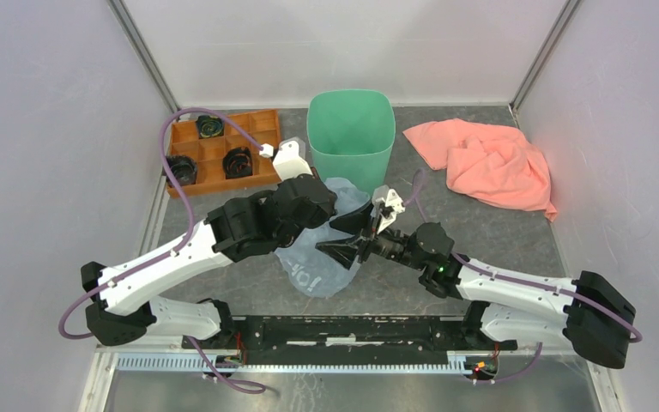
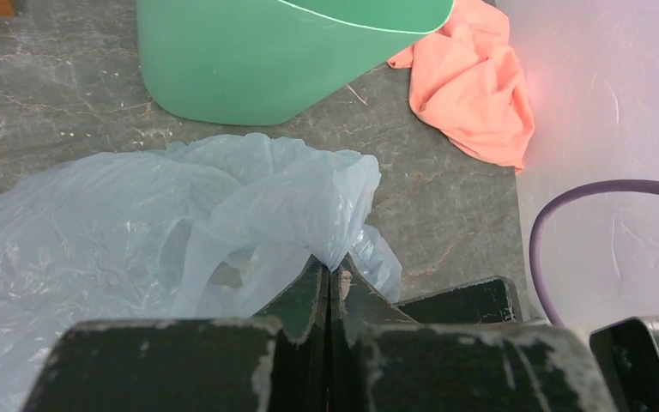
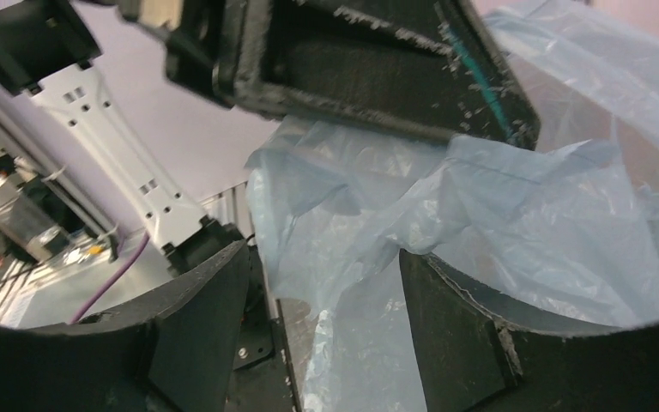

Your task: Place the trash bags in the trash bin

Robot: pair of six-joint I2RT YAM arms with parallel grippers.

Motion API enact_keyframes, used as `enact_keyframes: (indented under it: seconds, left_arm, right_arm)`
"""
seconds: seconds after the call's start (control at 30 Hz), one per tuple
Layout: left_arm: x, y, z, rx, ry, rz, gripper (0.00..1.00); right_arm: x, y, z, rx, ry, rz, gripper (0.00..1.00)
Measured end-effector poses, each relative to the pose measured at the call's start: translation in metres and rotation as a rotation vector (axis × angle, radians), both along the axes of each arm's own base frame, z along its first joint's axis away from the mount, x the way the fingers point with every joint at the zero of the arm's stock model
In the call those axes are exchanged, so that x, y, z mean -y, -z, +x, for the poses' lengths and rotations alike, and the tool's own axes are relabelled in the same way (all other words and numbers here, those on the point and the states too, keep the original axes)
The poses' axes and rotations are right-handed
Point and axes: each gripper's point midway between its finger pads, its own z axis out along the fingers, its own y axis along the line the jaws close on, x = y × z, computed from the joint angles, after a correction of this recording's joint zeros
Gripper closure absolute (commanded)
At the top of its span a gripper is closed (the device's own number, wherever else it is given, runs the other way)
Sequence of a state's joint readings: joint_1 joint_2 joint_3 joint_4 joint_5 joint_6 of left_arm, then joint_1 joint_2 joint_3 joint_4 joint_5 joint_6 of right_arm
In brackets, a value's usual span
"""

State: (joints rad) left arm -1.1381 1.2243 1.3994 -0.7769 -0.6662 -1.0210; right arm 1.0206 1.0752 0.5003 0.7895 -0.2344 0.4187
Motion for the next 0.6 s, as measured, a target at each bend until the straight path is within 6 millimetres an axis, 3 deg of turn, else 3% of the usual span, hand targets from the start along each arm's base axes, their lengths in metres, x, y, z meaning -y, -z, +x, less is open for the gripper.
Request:
enact_keyframes:
  seconds: [0.07,0.1,0.23,0.33,0.47,0.5,0.6]
  left_arm:
    - [0.001,0.0,0.0,-0.003,0.003,-0.006,0.98]
    - [0.001,0.0,-0.001,-0.004,0.004,-0.007,0.98]
    - [0.002,0.0,-0.001,-0.007,0.01,-0.009,0.98]
    - [0.002,0.0,-0.002,-0.005,0.011,-0.013,0.86]
    - [-0.004,-0.001,-0.005,0.003,0.022,-0.007,0.47]
    - [-0.007,-0.003,-0.006,0.011,0.027,-0.004,0.33]
    - [-0.017,-0.015,-0.01,0.044,0.044,-0.009,0.13]
  right_arm:
    - [-0.003,-0.002,0.007,-0.008,0.046,-0.003,0.38]
    - [-0.004,-0.002,0.009,-0.01,0.062,-0.003,0.47]
    - [-0.006,-0.001,0.021,-0.023,0.134,-0.019,0.98]
    - [-0.007,-0.001,0.029,-0.038,0.17,-0.032,1.0]
    - [0.002,0.006,0.035,-0.053,0.22,-0.071,1.0]
    - [0.006,0.007,0.035,-0.053,0.233,-0.081,1.0]
    - [0.027,0.005,0.036,-0.048,0.296,-0.11,1.0]
